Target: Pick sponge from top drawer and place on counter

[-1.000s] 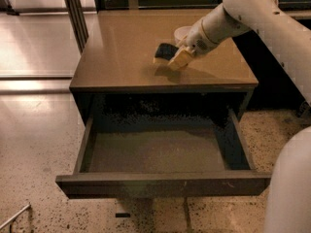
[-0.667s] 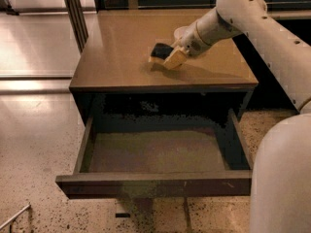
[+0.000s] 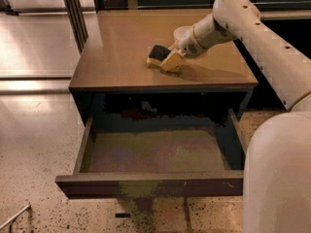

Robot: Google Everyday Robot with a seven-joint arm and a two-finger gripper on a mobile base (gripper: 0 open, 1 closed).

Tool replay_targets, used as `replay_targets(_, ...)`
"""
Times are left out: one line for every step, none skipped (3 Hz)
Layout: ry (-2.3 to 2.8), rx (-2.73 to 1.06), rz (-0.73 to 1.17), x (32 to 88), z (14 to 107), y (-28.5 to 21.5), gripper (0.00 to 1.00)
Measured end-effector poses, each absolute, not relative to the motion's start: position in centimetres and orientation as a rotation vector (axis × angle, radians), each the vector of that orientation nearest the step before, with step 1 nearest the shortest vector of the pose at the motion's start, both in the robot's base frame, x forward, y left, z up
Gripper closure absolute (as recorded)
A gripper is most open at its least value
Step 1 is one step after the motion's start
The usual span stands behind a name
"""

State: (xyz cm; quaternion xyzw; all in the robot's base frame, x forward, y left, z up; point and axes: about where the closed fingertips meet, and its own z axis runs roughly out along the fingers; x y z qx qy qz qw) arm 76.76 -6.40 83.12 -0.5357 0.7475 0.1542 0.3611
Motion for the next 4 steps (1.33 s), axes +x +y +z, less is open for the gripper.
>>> replay_targets(1.926,-1.380,0.397,76.76,83.12,-6.40,0.58)
replay_targets(1.926,-1.380,0.398,76.76,83.11,-6.40,0.34)
replay_targets(1.926,-1.380,0.398,76.76,83.11,-6.39,0.12)
replay_targets(1.926,-1.381,0.398,76.77,83.09,-6.37,0.00)
